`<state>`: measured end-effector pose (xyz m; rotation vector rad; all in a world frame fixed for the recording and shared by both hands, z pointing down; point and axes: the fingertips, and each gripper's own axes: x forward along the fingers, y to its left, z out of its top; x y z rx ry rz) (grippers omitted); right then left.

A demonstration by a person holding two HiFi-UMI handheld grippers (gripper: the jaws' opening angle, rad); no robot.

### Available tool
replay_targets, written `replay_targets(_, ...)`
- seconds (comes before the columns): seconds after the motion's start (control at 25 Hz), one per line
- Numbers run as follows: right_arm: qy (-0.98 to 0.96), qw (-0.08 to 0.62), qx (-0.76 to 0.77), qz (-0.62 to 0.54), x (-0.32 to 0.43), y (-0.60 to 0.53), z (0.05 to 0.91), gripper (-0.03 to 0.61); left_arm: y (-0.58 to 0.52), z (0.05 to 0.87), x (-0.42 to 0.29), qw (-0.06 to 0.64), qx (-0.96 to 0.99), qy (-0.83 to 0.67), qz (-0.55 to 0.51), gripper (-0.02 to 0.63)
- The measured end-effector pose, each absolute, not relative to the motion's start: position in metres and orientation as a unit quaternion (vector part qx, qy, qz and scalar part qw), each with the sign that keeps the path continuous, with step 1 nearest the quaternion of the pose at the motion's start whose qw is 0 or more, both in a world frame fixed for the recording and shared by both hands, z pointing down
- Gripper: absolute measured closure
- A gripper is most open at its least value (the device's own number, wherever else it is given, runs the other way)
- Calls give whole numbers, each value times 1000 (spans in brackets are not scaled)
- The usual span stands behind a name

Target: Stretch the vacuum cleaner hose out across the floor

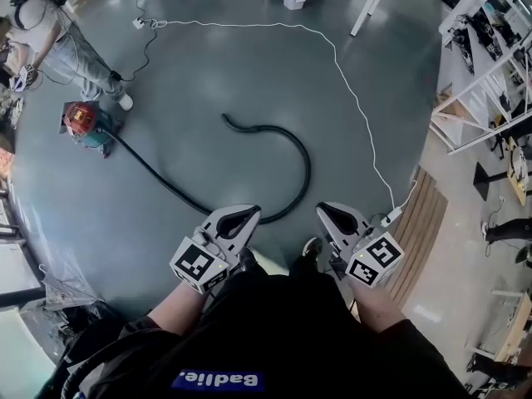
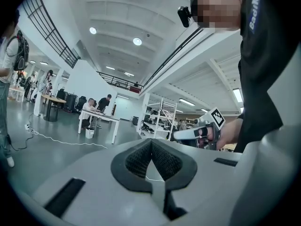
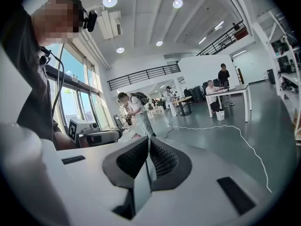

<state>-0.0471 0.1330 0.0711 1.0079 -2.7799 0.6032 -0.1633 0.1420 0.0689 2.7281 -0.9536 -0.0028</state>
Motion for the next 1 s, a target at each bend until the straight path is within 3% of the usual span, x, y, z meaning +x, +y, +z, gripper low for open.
replay_targets(0.64,-936,61,266,222,62,12,107,574,43,95,-47,145,910,-383,62,604)
replay_targets(1.0,-930,78,265,242,71,-17,142,574,9,118,-32,160,906,-387,59,605)
